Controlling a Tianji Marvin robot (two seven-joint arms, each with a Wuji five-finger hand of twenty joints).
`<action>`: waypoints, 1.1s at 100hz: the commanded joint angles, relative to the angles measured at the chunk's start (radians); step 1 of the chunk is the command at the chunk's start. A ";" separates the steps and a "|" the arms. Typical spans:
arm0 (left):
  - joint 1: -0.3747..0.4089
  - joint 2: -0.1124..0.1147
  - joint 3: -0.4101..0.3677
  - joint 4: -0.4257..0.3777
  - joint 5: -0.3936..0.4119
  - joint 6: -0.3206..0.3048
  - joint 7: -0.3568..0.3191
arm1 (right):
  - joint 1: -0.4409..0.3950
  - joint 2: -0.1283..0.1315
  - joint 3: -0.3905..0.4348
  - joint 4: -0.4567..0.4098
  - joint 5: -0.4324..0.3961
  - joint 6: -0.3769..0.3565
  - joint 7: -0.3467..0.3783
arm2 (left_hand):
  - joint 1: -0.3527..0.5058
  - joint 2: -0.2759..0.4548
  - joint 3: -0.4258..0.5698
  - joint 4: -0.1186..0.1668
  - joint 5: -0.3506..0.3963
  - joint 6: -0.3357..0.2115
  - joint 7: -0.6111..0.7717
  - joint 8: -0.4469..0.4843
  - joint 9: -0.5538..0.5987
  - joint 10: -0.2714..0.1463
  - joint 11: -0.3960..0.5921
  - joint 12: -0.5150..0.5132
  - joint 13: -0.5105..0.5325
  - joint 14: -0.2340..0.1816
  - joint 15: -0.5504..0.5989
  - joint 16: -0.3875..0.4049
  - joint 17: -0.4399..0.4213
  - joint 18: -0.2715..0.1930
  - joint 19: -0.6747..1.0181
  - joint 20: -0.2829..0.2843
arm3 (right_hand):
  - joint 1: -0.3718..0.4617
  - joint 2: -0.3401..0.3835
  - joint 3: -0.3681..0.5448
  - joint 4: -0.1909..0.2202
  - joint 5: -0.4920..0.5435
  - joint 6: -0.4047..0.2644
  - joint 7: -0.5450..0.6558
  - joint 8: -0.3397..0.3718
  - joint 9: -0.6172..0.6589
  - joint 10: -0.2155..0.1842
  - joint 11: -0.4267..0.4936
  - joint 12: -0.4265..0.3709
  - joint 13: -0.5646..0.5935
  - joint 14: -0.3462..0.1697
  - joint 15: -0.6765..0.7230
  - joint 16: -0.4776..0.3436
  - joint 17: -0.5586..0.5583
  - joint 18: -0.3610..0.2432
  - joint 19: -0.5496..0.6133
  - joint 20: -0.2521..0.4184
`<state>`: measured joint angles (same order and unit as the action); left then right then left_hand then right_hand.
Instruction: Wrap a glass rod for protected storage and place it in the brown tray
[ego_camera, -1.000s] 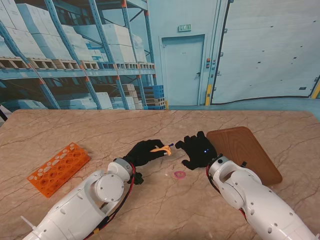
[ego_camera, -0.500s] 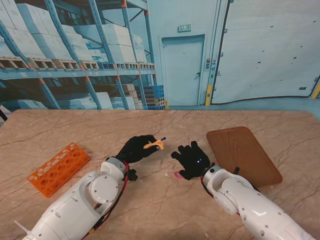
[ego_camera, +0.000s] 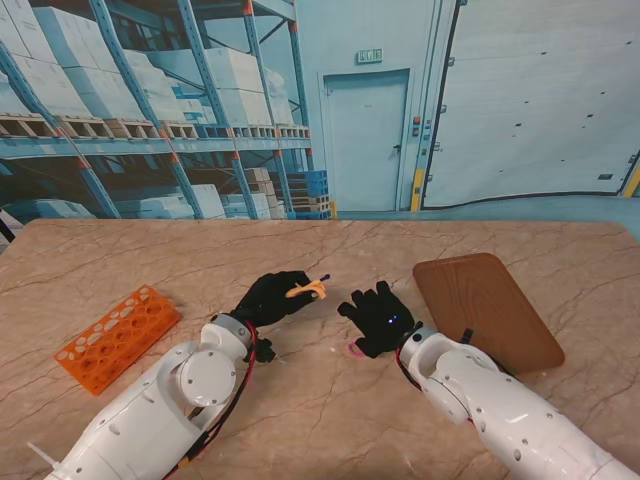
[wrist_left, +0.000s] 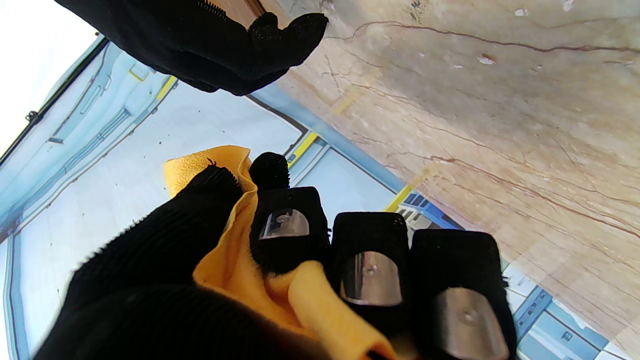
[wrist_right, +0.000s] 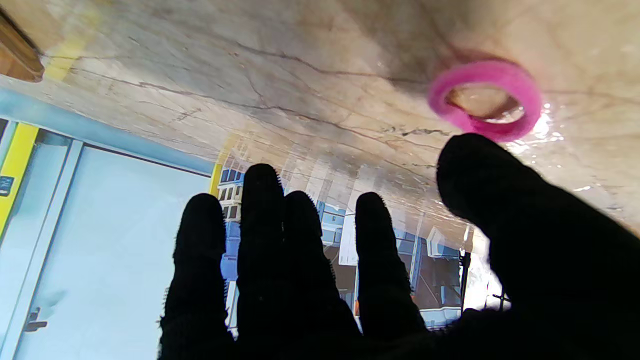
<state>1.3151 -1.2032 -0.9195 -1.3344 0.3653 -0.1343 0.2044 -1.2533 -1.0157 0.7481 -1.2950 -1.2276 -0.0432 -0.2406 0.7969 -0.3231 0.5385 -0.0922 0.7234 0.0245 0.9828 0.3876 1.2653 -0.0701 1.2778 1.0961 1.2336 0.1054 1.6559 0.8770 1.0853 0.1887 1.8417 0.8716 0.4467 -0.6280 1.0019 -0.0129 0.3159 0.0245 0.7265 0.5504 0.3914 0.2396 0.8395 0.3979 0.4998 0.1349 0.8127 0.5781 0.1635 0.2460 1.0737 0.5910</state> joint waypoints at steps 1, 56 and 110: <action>0.005 -0.003 0.001 -0.006 -0.004 0.004 -0.005 | 0.008 -0.003 -0.011 0.002 -0.006 -0.004 0.003 | -0.015 -0.025 0.039 0.010 0.011 0.002 0.028 -0.009 0.045 -0.055 0.057 0.014 0.036 0.005 0.089 -0.002 0.024 -0.071 0.252 0.025 | -0.019 -0.037 0.047 0.047 -0.029 0.033 0.013 -0.001 -0.038 0.030 0.019 0.006 -0.028 0.023 0.018 -0.012 -0.010 -0.003 0.033 -0.021; 0.000 -0.003 0.007 -0.003 -0.020 0.008 -0.018 | 0.055 0.002 -0.090 0.042 -0.004 0.004 -0.002 | -0.012 -0.022 0.038 0.007 0.007 0.006 0.031 -0.008 0.042 -0.053 0.055 0.015 0.036 0.014 0.087 -0.003 0.024 -0.067 0.252 0.026 | 0.017 -0.167 0.008 0.010 -0.129 0.049 0.096 0.016 -0.133 0.040 0.047 0.004 -0.045 0.017 0.028 -0.024 -0.008 -0.012 0.066 -0.049; 0.002 -0.004 0.005 -0.007 -0.025 0.016 -0.021 | 0.039 0.008 -0.100 0.018 0.004 -0.043 0.045 | 0.000 -0.019 0.030 0.004 -0.001 0.019 0.035 -0.005 0.040 -0.051 0.054 0.017 0.036 0.014 0.088 -0.004 0.024 -0.064 0.252 0.025 | 0.029 -0.199 0.073 0.284 -0.170 -0.042 0.243 0.072 -0.218 0.041 0.035 -0.017 -0.061 0.009 -0.014 -0.038 -0.024 -0.009 0.043 -0.058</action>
<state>1.3120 -1.2033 -0.9142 -1.3347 0.3434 -0.1212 0.1862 -1.2023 -1.0081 0.6585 -1.2734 -1.2236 -0.0736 -0.2083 0.7968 -0.3231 0.5387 -0.0922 0.7235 0.0371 0.9830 0.3874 1.2653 -0.0701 1.2786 1.0961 1.2336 0.1054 1.6560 0.8767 1.0854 0.1886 1.8417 0.8718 0.4627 -0.7610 1.1139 0.2204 0.1499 -0.0037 0.9395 0.6045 0.2131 0.2524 0.8792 0.3961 0.4569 0.1371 0.8175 0.5516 0.1550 0.2348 1.1129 0.5545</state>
